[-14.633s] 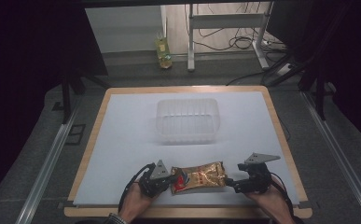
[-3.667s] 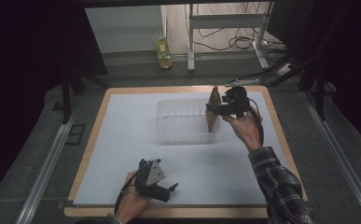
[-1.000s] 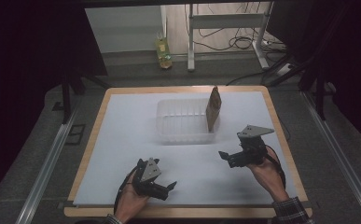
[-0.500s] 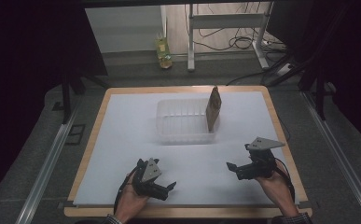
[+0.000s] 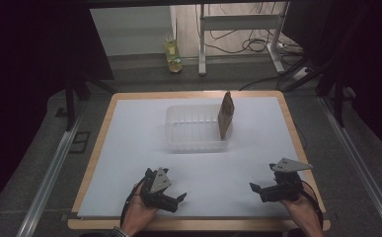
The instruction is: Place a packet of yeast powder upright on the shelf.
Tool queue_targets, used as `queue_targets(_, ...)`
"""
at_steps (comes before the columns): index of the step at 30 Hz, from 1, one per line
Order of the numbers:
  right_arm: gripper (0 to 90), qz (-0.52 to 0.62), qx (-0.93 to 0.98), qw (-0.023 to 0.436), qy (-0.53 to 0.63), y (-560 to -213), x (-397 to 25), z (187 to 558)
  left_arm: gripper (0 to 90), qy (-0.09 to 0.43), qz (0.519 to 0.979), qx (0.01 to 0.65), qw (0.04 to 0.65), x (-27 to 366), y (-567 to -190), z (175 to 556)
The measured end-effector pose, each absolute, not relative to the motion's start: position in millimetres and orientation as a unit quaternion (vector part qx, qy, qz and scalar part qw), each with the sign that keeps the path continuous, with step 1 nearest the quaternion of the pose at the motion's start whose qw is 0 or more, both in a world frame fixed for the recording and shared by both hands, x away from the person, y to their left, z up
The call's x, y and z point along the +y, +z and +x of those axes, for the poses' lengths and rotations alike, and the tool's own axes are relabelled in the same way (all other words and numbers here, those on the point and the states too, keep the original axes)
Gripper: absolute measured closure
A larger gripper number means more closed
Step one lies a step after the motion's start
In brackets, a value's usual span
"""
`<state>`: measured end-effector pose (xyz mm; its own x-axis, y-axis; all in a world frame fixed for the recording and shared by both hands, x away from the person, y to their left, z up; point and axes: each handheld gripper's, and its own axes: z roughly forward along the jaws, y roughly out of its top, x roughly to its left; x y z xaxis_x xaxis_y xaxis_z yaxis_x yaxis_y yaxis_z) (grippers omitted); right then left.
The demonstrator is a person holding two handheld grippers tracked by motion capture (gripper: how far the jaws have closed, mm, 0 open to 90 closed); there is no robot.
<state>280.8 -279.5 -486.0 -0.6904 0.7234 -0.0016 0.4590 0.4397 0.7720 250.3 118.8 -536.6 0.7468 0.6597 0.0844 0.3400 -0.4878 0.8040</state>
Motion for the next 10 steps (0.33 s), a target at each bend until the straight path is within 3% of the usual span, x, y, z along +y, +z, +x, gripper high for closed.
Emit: queue_targets(10,0.0,0.365,0.835,0.163,0.379,-500,-288,278,0.0,0.2,0.84,0.297,0.407,119,-537,251)
